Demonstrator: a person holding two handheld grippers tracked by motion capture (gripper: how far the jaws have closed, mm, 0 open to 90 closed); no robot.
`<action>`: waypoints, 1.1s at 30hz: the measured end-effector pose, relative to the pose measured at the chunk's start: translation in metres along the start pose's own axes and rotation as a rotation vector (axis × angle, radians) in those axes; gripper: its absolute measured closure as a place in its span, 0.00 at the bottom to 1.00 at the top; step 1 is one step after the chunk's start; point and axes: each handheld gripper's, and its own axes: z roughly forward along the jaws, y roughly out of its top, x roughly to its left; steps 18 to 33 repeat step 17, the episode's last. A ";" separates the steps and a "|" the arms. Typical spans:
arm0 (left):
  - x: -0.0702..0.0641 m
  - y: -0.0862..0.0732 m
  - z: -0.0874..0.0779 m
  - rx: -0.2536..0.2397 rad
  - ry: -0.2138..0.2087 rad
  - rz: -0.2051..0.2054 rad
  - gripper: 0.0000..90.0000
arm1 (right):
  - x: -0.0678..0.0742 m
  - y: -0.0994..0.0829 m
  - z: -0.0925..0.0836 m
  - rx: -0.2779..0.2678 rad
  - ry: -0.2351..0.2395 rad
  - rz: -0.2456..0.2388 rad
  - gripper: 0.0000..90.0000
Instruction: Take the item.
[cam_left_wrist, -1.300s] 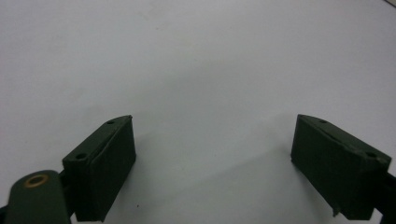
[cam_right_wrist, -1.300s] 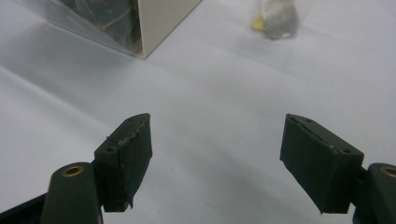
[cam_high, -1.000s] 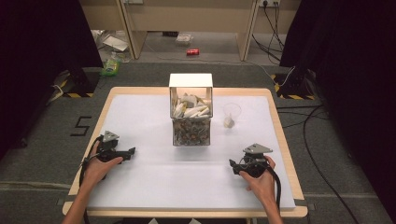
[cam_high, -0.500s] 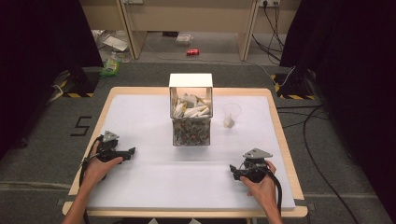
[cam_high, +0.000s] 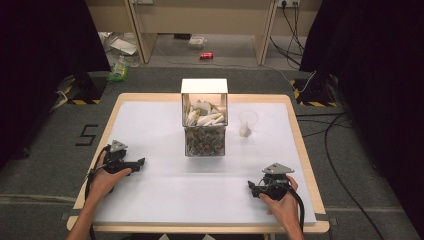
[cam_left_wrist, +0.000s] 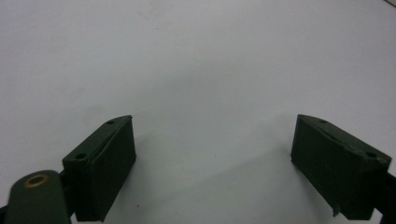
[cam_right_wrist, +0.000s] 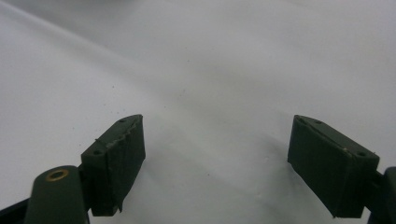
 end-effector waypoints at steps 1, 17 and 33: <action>0.000 0.000 0.000 0.000 0.000 0.000 0.14 | -0.001 -0.001 0.000 0.002 0.000 -0.005 0.22; 0.000 0.000 0.000 0.000 0.001 0.000 0.14 | -0.001 -0.009 0.000 -0.028 0.008 0.002 0.18; 0.000 0.000 0.000 0.000 0.001 0.000 0.14 | -0.001 -0.009 0.000 -0.028 0.008 0.002 0.18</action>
